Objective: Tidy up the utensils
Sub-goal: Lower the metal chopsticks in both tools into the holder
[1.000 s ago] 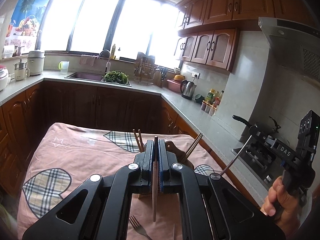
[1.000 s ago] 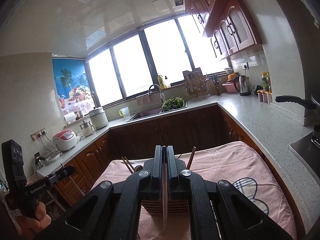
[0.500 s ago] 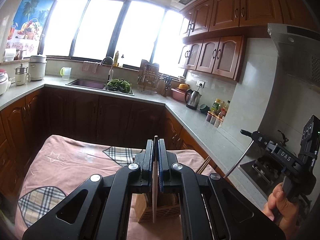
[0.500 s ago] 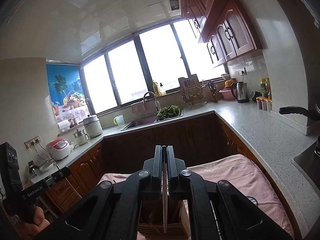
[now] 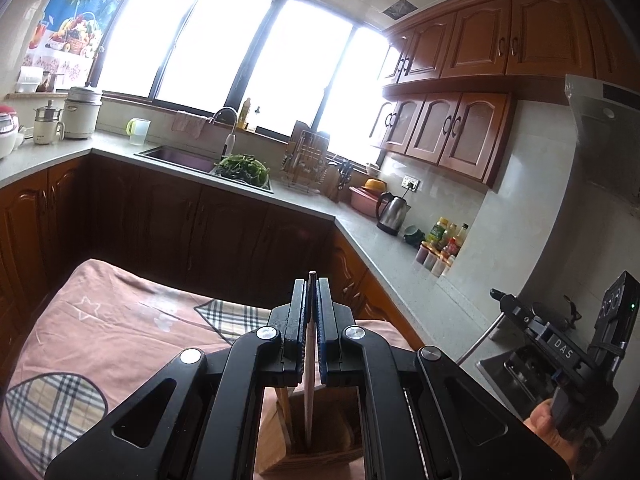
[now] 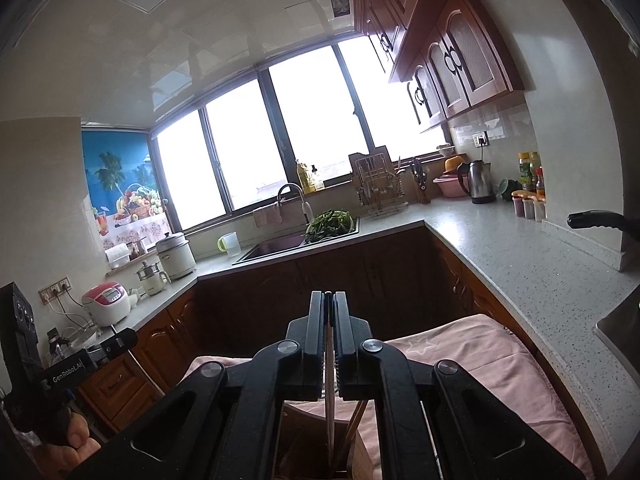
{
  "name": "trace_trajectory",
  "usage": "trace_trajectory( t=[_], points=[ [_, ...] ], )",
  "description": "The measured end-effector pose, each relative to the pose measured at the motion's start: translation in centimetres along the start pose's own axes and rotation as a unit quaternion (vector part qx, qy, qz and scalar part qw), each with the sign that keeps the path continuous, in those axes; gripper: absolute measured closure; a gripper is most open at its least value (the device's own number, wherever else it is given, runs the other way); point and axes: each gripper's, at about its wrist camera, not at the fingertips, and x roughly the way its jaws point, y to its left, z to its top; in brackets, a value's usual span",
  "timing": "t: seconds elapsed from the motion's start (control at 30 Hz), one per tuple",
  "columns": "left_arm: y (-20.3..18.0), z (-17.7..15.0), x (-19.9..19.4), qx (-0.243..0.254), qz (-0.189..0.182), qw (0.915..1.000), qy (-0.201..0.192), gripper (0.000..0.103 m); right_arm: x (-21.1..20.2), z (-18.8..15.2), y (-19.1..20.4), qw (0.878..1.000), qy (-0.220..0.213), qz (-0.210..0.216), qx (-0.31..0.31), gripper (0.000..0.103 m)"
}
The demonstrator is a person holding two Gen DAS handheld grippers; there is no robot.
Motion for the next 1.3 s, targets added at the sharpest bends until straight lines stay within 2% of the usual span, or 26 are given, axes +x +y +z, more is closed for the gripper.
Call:
trace_trajectory(
  t=[0.33, 0.8, 0.9, 1.3],
  points=[
    [1.1, -2.2, 2.0, -0.006, 0.018, 0.9998, 0.013, 0.1, 2.2, -1.9, -1.0, 1.0, 0.026, -0.003, 0.014, 0.099],
    [0.5, -6.2, 5.3, 0.027, 0.04, 0.9958, 0.078, 0.099, 5.4, -6.1, -3.0, 0.996, 0.082, -0.009, 0.045, 0.099],
    [0.3, -6.3, 5.3, 0.036, 0.045, 0.9957, 0.072, 0.099, 6.0, -6.8, -3.5, 0.994, 0.095, -0.01, 0.051, 0.099],
    [0.3, -6.3, 5.4, 0.038, 0.045, 0.9954, 0.075, 0.099, 6.1, -7.0, -3.7, 0.993, 0.101, -0.009, 0.058, 0.098]
  ],
)
